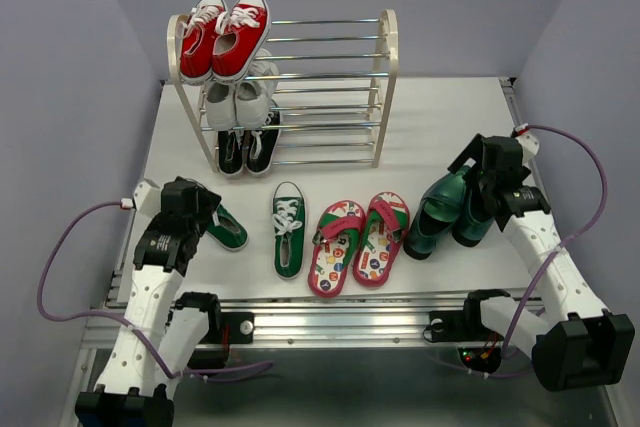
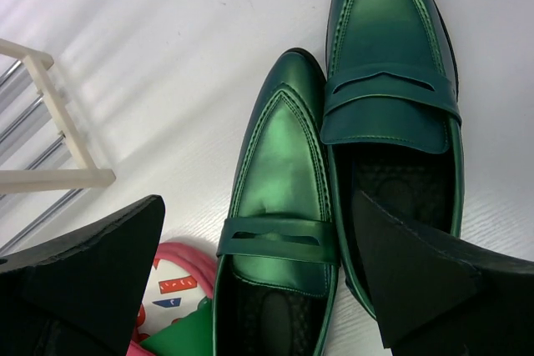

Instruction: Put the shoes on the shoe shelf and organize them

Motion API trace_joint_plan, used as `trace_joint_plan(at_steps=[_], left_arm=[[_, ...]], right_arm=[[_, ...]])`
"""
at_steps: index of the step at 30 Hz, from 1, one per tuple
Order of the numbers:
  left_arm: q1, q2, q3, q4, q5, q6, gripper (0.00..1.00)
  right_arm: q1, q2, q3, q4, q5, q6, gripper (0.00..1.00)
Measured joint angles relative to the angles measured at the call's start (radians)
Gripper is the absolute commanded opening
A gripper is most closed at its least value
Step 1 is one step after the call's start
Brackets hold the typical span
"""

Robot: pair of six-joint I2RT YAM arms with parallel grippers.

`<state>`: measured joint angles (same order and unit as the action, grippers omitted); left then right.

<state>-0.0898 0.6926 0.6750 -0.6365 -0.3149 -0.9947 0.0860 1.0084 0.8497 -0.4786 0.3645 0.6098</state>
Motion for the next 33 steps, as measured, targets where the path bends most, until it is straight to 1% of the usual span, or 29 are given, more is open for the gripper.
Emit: trace_joint_plan(at_steps=[10, 16, 21, 28, 33], left_arm=[[0.000, -0.012, 0.000, -0.023, -0.005, -0.040, 0.99], [0.000, 0.080, 0.000, -0.006, 0.039, -0.027, 0.99], [0.000, 0.179, -0.015, 0.058, 0.109, -0.002, 0.99], [-0.008, 0.219, -0.078, 0.121, 0.175, 0.015, 0.99], [-0.050, 0.278, -0.080, 0.142, 0.183, 0.023, 0.99]], right_arm=[[0.000, 0.034, 0.000, 0.000, -0.025, -0.001, 1.00], [0.000, 0.065, 0.000, 0.000, -0.048, -0.004, 1.00], [0.000, 0.087, 0.000, 0.000, -0.055, -0.004, 1.00], [0.000, 0.094, 0.000, 0.001, -0.063, -0.011, 1.00], [0.000, 0.098, 0.000, 0.001, -0.068, -0.011, 1.00]])
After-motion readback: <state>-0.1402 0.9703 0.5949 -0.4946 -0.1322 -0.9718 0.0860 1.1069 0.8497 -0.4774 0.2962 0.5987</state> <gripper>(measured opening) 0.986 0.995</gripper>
